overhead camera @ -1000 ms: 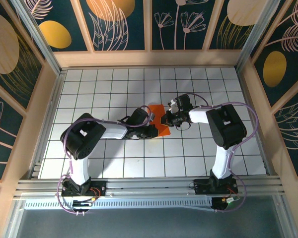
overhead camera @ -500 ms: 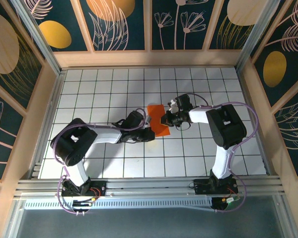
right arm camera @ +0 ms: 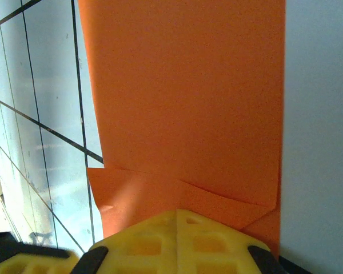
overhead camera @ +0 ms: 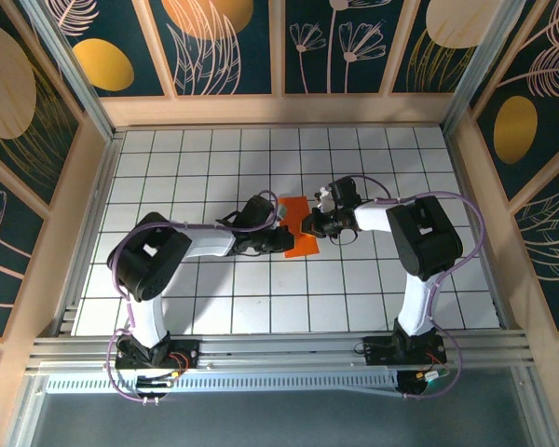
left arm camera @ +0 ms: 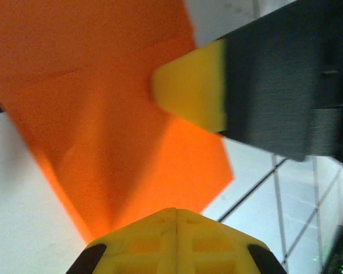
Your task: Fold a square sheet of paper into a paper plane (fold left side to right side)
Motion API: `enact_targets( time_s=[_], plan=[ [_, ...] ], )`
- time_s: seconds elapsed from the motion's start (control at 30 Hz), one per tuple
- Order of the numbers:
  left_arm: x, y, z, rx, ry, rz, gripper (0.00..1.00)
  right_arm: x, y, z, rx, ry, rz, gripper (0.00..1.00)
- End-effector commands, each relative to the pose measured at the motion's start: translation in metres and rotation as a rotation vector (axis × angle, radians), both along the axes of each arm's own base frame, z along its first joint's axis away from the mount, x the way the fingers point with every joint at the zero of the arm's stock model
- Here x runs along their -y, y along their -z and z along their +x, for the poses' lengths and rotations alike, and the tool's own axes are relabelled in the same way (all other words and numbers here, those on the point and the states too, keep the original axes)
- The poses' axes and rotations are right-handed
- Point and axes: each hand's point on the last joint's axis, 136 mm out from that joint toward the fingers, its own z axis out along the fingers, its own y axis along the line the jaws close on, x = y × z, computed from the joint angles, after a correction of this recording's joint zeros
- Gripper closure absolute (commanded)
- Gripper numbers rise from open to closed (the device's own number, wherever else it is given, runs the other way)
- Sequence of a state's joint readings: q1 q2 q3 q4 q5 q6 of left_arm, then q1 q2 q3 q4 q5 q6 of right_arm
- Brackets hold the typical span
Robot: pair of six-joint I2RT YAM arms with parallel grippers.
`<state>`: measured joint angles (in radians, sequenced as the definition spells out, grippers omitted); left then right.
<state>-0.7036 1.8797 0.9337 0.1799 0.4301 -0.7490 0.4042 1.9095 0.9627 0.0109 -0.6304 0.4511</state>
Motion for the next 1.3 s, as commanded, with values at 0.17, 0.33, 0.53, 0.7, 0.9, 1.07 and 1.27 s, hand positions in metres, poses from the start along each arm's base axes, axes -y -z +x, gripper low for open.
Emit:
enact_targets(
  time_s=[0.17,0.33,0.53,0.7,0.9,1.07,1.27],
  plan=[
    [-0.022,0.033,-0.005,-0.034,-0.021,0.143,0.99,0.001,-0.014,0.005,0.018,0.004,-0.015,1.0],
    [-0.027,0.039,-0.01,-0.047,-0.026,0.155,1.0,0.0,-0.029,0.017,0.061,0.01,0.011,1.0],
    [-0.027,0.039,-0.011,-0.048,-0.025,0.149,1.0,0.003,-0.022,0.024,0.052,0.017,0.007,1.0],
    [-0.02,0.029,-0.007,-0.036,-0.024,0.114,1.0,0.009,-0.004,0.019,0.015,0.027,-0.02,1.0],
    [-0.006,0.009,0.003,-0.017,-0.012,0.059,1.0,0.018,0.014,0.012,-0.024,0.043,-0.051,1.0],
    [0.011,-0.01,0.016,0.009,0.004,0.006,0.99,0.023,0.023,0.008,-0.046,0.05,-0.068,1.0],
    [0.023,-0.011,0.023,0.009,0.029,-0.012,0.99,0.025,0.026,0.005,-0.053,0.052,-0.076,1.0]
  ],
)
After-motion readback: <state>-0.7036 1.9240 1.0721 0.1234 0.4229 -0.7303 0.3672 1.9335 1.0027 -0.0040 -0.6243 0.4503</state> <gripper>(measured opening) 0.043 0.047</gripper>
